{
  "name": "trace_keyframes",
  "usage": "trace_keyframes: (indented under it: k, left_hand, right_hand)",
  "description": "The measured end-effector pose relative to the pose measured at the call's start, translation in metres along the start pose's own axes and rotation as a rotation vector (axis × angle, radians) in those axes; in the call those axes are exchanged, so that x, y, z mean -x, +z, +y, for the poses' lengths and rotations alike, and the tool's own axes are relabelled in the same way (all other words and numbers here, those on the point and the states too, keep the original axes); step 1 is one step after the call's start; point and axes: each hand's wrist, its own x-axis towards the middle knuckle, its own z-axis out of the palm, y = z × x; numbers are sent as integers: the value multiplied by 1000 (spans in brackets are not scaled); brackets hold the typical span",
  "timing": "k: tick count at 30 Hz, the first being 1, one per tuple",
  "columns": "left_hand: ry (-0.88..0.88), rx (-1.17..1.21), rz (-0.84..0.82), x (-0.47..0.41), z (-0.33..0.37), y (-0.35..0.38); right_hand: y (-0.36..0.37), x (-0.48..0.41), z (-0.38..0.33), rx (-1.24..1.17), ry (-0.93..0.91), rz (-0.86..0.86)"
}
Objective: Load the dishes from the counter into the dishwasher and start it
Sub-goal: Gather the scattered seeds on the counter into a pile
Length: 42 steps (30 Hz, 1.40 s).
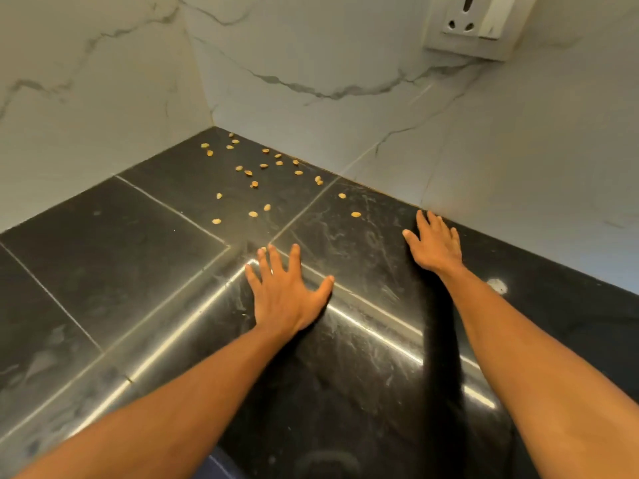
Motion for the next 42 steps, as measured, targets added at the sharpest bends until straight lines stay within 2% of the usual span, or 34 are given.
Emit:
trace_keyframes:
  k: [10,15,18,20,21,23,25,26,28,31,35,38,39,40,42]
  left_hand:
    - [71,177,24,-1,-5,-3]
    - [21,473,141,-1,-7,-8]
    - [-45,684,211,-2,-10,-12]
    - [-104,782,218,0,-12,-15]
    - [-117,819,211,0,-12,-16]
    - [-140,892,199,1,-16,-19]
    - [-157,941,188,-4,-24,-21]
    - [-154,940,186,-7,-30,-21]
    - [-128,867,211,-20,-48,-24]
    - [-100,640,253,-56,-86,-26]
    - [-219,395,199,-112,-124,-34]
    - [-341,253,120,-135,-123,-37]
    - [-301,165,78,-139,-119,-35]
    - [-188,83,36,-141,-116,-33]
    - [118,-20,-53,-142,-112,-30]
  right_hand:
    - [49,-3,-139,-15,-401,49]
    - [60,15,-178,-35,-536,12]
    - [64,45,-188,-229,-651,-43]
    - [65,63,-192,-485,-556,-11]
    - [66,68,-193,-577,-456,74]
    - [68,72,-192,-619,-218,270]
    - [66,69,-191,-619,-28,341]
    - [64,67,-191,-604,11,339]
    - [64,62,-196,-494,-26,301]
    - [68,56,-202,-270,-95,212]
    - [65,31,-199,-309,-47,226]
    - [57,-14,-190,-323,37,303]
    - [54,-31,-186,-341,75,320]
    - [51,-46,-182,-353,90,333]
    - [47,-67,-173,-364,48,348]
